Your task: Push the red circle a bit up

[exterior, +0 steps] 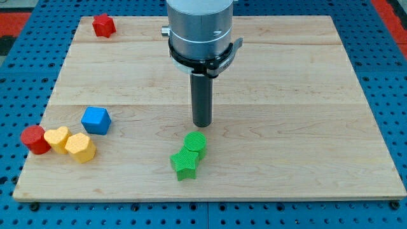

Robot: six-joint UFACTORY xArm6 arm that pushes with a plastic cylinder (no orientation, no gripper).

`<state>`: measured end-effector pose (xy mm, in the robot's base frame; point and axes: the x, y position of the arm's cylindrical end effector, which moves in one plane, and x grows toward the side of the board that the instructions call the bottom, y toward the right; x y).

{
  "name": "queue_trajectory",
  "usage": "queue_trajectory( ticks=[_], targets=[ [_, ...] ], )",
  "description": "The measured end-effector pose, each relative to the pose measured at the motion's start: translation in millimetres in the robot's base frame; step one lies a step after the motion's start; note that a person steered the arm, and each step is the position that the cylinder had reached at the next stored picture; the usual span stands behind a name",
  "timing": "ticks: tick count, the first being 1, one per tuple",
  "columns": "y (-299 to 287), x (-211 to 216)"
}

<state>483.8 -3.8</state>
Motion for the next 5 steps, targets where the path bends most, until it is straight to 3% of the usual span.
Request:
queue_trajectory(
  ticks=[2,3,4,5],
  targets=[
    [-45.1,-66.9],
    [-120.4,-82.8],
    [-200.1,-67.7],
    [-240.4,-46.7]
  ],
)
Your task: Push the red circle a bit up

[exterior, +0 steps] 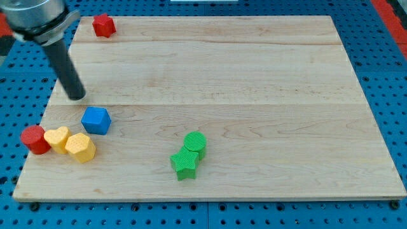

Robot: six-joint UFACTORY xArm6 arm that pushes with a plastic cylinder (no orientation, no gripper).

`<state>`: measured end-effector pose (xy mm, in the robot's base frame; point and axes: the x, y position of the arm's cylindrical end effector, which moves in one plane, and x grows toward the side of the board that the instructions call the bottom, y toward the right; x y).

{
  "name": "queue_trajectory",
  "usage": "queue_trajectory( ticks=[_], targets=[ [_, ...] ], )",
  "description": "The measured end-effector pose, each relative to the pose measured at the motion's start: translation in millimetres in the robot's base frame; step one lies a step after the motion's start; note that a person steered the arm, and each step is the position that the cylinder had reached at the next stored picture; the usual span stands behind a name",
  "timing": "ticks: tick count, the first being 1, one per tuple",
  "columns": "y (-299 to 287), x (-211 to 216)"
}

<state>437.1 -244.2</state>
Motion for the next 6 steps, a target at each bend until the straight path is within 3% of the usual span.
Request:
queue_trajectory(
  ticks=[1,2,3,6],
  targets=[
    [25.3,7.8],
    [11.5,21.6],
    [-41.5,36.3],
    [-60.5,65.3]
  ],
)
